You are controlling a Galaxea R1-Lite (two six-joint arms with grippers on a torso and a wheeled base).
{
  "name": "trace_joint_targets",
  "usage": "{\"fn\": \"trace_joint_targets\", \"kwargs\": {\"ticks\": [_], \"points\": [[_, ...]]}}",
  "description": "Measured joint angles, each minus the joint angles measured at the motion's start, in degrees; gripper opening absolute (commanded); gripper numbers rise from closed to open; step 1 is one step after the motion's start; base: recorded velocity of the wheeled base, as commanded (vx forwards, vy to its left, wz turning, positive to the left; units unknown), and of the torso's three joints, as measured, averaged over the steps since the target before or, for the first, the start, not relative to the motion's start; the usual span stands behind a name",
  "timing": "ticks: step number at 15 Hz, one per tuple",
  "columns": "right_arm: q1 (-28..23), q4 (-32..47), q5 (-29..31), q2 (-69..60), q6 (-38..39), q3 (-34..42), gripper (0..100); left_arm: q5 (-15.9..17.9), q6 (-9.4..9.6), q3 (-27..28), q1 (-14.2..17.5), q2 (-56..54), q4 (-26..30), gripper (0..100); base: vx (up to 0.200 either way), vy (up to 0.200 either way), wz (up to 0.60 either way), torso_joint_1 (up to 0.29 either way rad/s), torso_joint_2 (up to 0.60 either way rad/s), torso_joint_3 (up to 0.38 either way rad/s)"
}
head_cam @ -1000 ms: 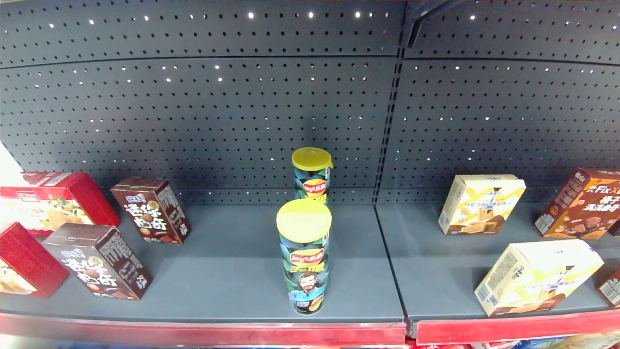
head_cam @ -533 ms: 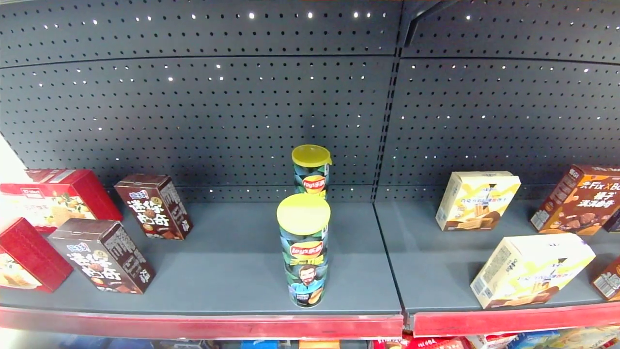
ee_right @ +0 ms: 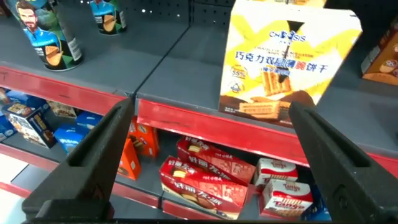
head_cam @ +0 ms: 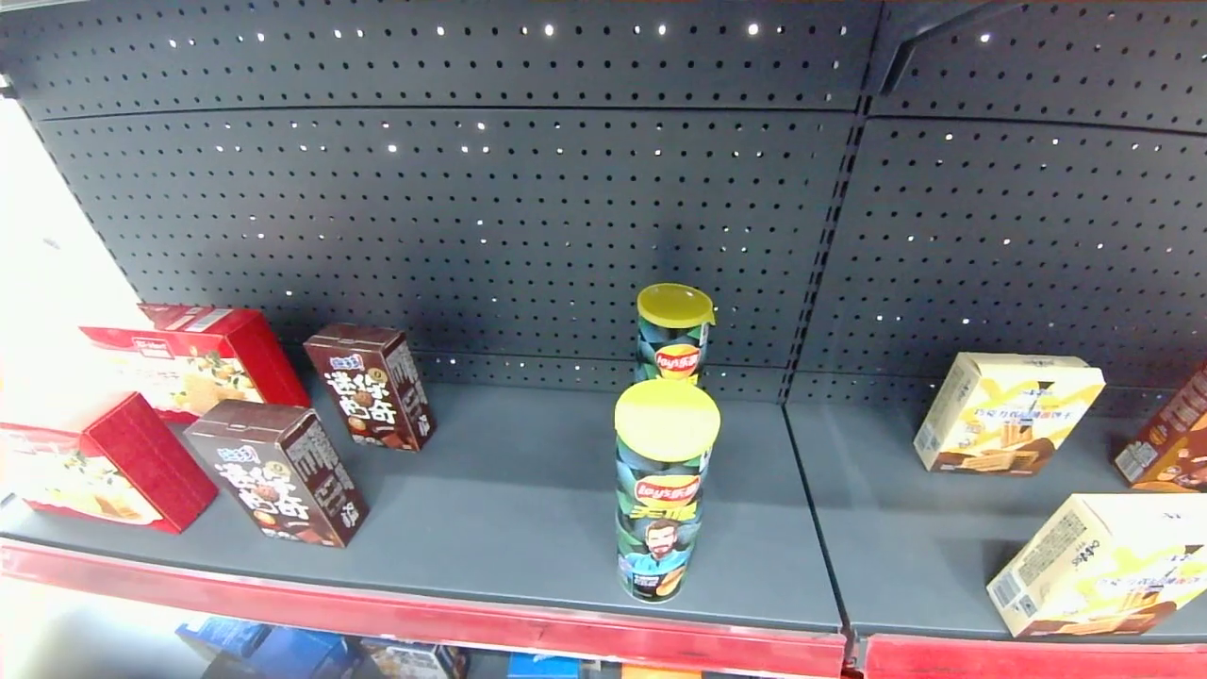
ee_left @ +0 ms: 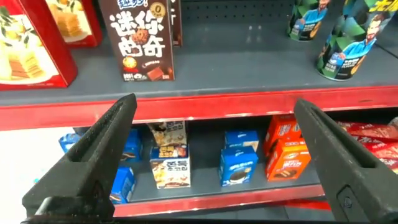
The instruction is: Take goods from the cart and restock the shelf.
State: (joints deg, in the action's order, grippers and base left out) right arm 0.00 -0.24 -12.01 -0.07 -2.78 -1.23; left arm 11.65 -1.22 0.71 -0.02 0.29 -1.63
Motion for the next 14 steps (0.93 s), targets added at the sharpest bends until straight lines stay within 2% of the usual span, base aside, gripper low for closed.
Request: {"fn": "trace_joint_targets", "kwargs": {"ticks": [1, 4, 13, 14], "points": [[0.0, 0.0, 0.0, 0.0, 0.0, 0.0, 100, 0.0, 0.00, 0.0, 0.0, 0.0, 0.0, 100, 0.000, 0.000, 0.00, 0.000, 0.00, 0.000], [0.0, 0.0, -0.9, 0.0, 0.0, 0.0, 100, 0.0, 0.02, 0.0, 0.0, 0.0, 0.0, 100, 0.000, 0.000, -0.60, -0.002, 0.00, 0.004], [0.0, -0.1, -1.0, 0.0, -0.4, 0.0, 100, -0.5, -0.20, 0.0, 0.0, 0.0, 0.0, 100, 0.000, 0.000, 0.00, 0.000, 0.00, 0.000], [0.0, -0.1, -1.0, 0.0, -0.4, 0.0, 100, -0.2, 0.10, 0.0, 0.0, 0.0, 0.0, 100, 0.000, 0.200, 0.00, -0.007, 0.00, 0.002]]}}
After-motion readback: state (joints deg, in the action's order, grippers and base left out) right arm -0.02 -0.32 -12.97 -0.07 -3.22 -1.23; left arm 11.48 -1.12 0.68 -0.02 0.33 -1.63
